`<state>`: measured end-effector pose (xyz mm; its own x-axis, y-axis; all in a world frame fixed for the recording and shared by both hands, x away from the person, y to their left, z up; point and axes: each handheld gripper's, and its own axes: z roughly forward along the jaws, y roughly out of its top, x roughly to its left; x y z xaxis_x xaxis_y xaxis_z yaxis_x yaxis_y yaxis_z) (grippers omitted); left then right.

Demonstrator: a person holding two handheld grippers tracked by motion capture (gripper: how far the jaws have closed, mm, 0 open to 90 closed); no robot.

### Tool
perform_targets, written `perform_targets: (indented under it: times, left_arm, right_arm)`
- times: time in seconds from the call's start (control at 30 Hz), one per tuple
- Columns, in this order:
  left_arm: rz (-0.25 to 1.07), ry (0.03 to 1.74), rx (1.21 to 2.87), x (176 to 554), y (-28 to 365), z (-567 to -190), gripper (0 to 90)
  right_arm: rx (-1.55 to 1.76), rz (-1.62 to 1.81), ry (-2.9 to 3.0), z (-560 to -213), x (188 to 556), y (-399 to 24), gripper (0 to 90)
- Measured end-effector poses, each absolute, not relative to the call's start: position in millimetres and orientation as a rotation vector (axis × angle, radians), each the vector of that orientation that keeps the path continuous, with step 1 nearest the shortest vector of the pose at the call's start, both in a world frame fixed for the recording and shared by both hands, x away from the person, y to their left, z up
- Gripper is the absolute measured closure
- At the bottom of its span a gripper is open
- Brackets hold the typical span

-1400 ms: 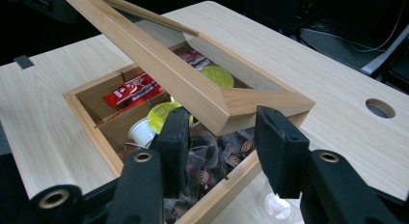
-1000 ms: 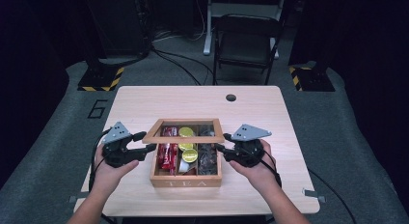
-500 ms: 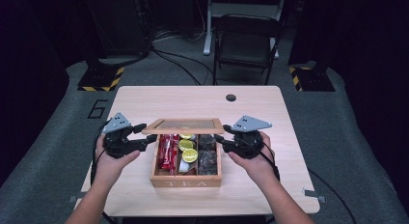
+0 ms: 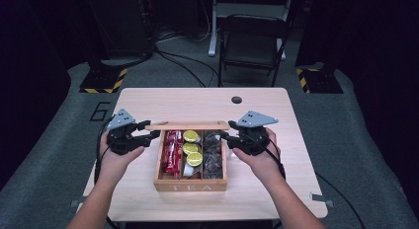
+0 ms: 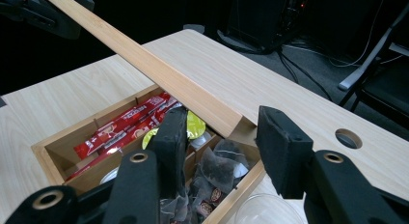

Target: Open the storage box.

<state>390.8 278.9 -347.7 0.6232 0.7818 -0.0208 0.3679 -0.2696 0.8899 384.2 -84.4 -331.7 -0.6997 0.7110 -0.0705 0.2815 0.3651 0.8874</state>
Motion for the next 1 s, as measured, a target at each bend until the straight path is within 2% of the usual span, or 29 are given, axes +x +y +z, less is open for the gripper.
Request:
perform_targets:
  times: [0.27, 0.77, 1.0]
  left_arm:
    - [0.56, 0.946, 1.845, 394.8, 278.4, -345.8, 55.2]
    - [0.559, 0.947, 1.82, 395.2, 279.3, -347.2, 55.4]
    - [0.556, 0.942, 1.818, 395.1, 280.2, -348.0, 55.2]
  right_arm:
    - [0.853, 1.31, 2.151, -329.1, 390.5, -84.2, 54.3]
    - [0.866, 1.326, 2.126, -331.0, 392.9, -82.4, 52.4]
    - [0.865, 1.342, 2.085, -335.8, 380.9, -86.4, 52.6]
